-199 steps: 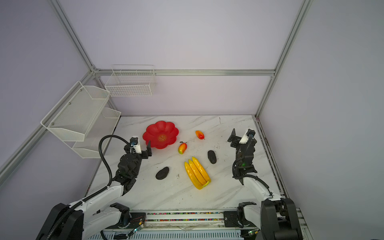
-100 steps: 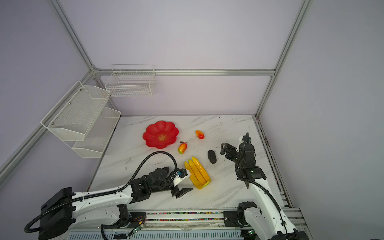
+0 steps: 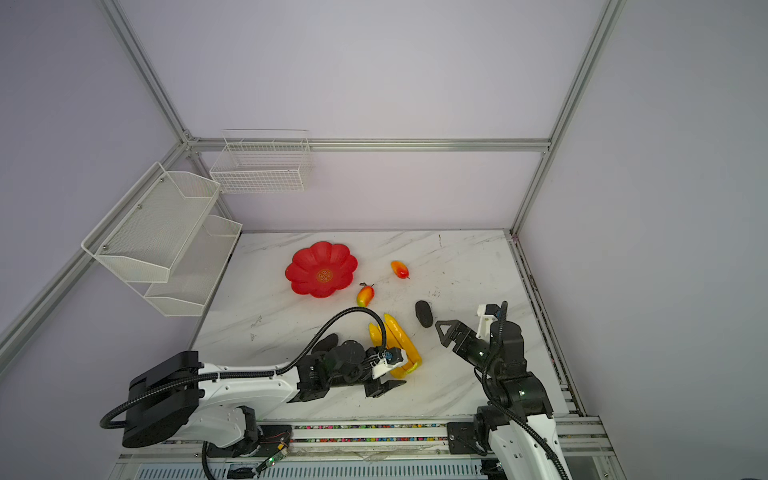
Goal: Place and organize the fake fruits in the fruit bowl
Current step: 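Reach the left gripper to the banana bunch stem and grasp it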
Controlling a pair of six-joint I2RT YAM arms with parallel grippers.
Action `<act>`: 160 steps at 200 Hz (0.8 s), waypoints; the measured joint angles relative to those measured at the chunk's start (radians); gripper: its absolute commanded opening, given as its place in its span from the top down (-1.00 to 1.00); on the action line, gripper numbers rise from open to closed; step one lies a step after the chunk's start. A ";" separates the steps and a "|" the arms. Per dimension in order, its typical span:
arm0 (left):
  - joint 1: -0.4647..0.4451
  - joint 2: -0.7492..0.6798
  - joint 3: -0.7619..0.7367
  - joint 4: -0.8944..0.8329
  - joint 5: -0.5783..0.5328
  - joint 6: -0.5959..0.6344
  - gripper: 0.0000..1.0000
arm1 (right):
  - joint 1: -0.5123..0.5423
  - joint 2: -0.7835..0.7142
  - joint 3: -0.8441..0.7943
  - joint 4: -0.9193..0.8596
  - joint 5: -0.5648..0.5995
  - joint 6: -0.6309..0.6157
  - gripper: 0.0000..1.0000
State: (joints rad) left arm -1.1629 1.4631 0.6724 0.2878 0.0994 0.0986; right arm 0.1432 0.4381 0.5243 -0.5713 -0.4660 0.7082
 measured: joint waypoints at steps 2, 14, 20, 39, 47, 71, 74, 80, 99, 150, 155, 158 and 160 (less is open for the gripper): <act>-0.001 0.006 0.004 0.001 0.000 0.000 -0.30 | 0.000 -0.004 -0.003 -0.005 -0.002 0.000 -0.95; -0.007 0.035 0.019 0.007 0.000 0.000 -0.30 | 0.000 -0.025 -0.021 -0.032 -0.009 0.001 -0.95; -0.012 0.045 0.024 0.011 0.000 0.000 -0.30 | 0.000 -0.039 -0.032 -0.041 -0.014 0.001 -0.95; -0.026 0.066 0.037 0.018 -0.006 0.001 -0.30 | 0.000 -0.068 -0.061 -0.065 -0.028 0.001 -0.95; -0.030 0.076 0.045 0.021 -0.015 0.001 -0.30 | 0.000 -0.074 -0.070 -0.071 -0.031 0.002 -0.95; -0.035 0.111 0.068 0.034 -0.053 0.000 -0.28 | 0.000 -0.077 -0.075 -0.073 -0.036 0.001 -0.95; -0.035 0.115 0.071 0.034 -0.058 0.000 -0.27 | 0.000 -0.077 -0.075 -0.073 -0.036 0.001 -0.95; -0.035 0.124 0.076 0.037 -0.067 0.000 -0.26 | 0.000 -0.077 -0.075 -0.074 -0.037 0.001 -0.95; -0.035 0.151 0.089 0.041 -0.095 0.000 -0.17 | 0.000 -0.076 -0.075 -0.073 -0.037 0.001 -0.95; -0.035 0.181 0.095 0.048 -0.146 0.001 0.24 | 0.000 -0.058 -0.075 -0.057 -0.041 0.001 -0.95; -0.035 0.182 0.095 0.048 -0.149 0.002 0.28 | 0.000 -0.054 -0.076 -0.050 -0.043 0.001 -0.95; -0.035 0.182 0.095 0.048 -0.149 0.001 0.30 | 0.000 -0.051 -0.076 -0.047 -0.045 0.001 -0.95; -0.035 0.182 0.095 0.047 -0.151 0.002 0.31 | 0.000 -0.050 -0.076 -0.043 -0.046 0.001 -0.95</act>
State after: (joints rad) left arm -1.1984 1.6447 0.7670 0.3351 -0.0513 0.1009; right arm 0.1432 0.3885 0.4488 -0.6140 -0.5117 0.7094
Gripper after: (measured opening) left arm 0.381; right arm 0.975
